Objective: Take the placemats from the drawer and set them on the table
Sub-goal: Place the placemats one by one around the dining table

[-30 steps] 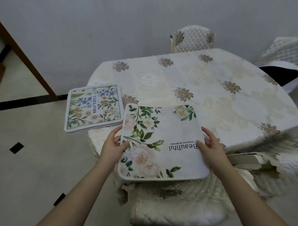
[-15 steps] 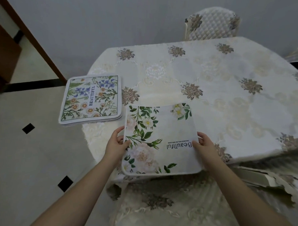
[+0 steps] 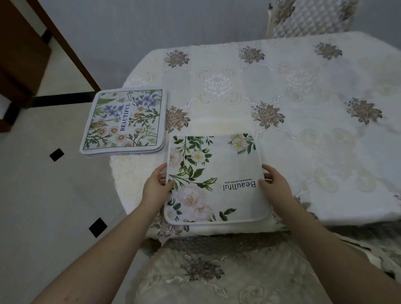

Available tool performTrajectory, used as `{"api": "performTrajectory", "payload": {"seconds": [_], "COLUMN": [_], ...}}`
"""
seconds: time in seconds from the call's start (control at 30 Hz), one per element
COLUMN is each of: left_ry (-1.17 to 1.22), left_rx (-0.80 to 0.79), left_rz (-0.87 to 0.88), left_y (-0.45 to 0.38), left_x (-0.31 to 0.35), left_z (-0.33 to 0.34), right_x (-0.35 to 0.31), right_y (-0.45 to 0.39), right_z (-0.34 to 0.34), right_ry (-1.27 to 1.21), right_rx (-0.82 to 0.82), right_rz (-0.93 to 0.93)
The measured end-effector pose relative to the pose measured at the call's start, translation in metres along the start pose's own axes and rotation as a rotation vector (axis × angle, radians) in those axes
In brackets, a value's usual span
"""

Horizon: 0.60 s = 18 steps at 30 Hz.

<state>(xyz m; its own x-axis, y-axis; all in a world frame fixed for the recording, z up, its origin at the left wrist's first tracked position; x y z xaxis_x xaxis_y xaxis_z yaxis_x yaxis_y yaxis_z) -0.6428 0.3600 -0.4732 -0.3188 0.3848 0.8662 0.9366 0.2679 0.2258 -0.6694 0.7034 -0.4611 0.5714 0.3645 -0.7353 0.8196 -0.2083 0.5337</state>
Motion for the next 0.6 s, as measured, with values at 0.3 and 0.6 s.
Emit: {"api": "performTrajectory", "payload": {"seconds": [0.3,0.6], "left_ry": [-0.063,-0.153], "left_rx": [0.086,0.084], "left_rz": [0.015,0.034], "left_y": [0.004,0.007], "left_x": [-0.009,-0.012], "left_z": [0.003,0.003], "right_x": [0.008,0.015], "right_y": [-0.009,-0.01], "right_z": [0.007,0.006], "right_ry": [0.179,0.226], "right_rx": [0.063,0.15], "right_rz": [-0.066,-0.075]}}
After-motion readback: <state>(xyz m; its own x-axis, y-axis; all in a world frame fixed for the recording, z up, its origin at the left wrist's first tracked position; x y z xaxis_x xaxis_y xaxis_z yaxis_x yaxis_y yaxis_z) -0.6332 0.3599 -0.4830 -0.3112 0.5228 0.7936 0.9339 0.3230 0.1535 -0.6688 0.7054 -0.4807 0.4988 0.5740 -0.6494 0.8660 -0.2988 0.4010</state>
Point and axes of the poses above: each hand's wrist, its own y-axis away from the middle knuckle, its own z-axis out of the palm, x = y × z, the point moved 3 cm from there along -y, towards the middle knuckle, and after that the axes turned 8 degrees about z, right-handed, at the moved point
